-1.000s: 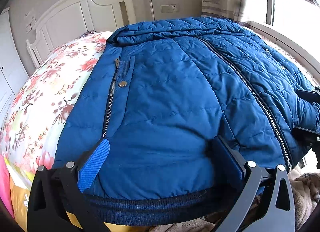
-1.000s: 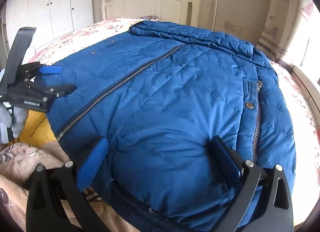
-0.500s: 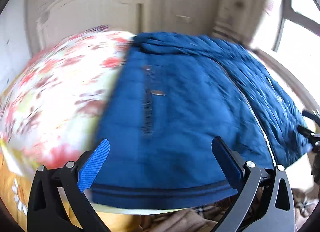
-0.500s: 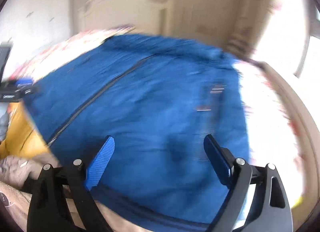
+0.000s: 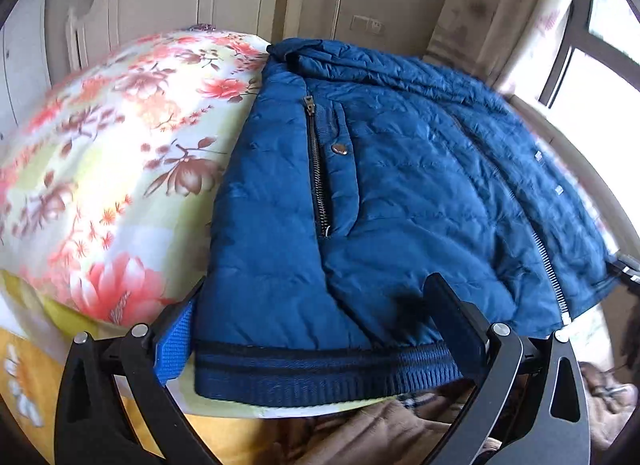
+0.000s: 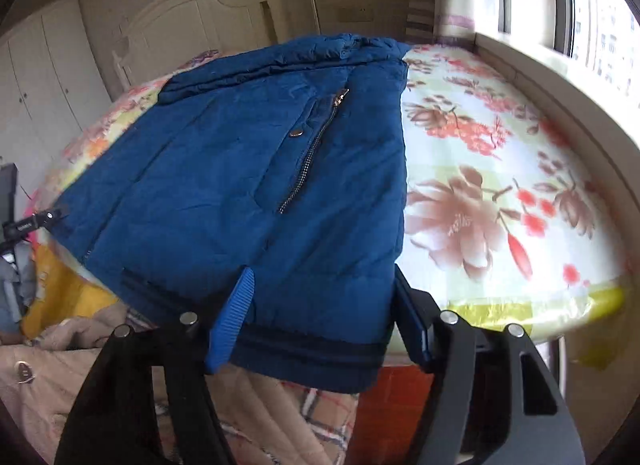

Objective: Fold large clothes
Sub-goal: 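Grasp the ribbed jacket hem with both tools and lift it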

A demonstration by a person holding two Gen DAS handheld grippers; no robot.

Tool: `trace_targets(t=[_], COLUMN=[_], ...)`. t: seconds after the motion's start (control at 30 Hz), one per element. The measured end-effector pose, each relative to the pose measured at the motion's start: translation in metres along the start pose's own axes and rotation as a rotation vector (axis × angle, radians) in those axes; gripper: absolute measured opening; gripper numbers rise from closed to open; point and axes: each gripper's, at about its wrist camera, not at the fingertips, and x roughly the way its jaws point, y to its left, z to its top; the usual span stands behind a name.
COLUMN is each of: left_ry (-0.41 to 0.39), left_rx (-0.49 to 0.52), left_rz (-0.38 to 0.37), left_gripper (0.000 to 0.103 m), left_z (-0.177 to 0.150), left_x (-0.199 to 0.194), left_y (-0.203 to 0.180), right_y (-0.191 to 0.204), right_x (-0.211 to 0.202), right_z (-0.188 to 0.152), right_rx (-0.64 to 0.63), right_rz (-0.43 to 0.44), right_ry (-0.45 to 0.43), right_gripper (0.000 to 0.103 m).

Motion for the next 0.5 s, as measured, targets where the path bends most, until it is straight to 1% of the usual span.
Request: trace_targets(t=[0.07, 0.1, 0.23, 0.3, 0.37, 0.4, 0.43, 0.47, 0.5], left_ry=[0.004, -0.008, 0.006, 0.009, 0.010, 0.012, 0.019, 0.019, 0.005], left_rx=[-0.017, -0.018, 0.006, 0.012, 0.028, 0.023, -0.004, -0.037, -0.053], left_rz=[-0.010, -0.013, 0.007, -0.006, -0.010, -0.055, -0.110, -0.160, -0.184], left_gripper=[0.098, 0.098, 0.098, 0.097, 0.079, 0.058, 0.044, 0.040, 0.035], left_z=[0.000, 0.000, 0.001, -0.002, -0.002, -0.001, -0.001, -0.001, -0.001], left_x=[0.005, 0.005, 0.008, 0.006, 0.004, 0.000, -0.002, -0.004, -0.006], left_y=[0.004, 0.006, 0.004, 0.001, -0.001, -0.001, 0.002, 0.006, 0.008], right_y=[0.001, -0.001, -0.003, -0.003, 0.003, 0.005, 0.004, 0.002, 0.000], right_x=[0.005, 0.006, 0.001, 0.001, 0.001, 0.001, -0.002, -0.004, -0.006], right_z=[0.003, 0.003, 0.000, -0.001, -0.002, -0.002, -0.002, -0.001, 0.000], right_rx=[0.004, 0.008, -0.016, -0.016, -0.035, -0.034, -0.027, -0.014, 0.000], right_rz=[0.002, 0.008, 0.014, 0.015, 0.011, 0.034, 0.053, 0.076, 0.096], right_ry=[-0.003, -0.008, 0.001, -0.003, -0.010, -0.013, -0.017, -0.024, -0.031], right_gripper=[0.065, 0.065, 0.065, 0.065, 0.051, 0.039, 0.029, 0.026, 0.020])
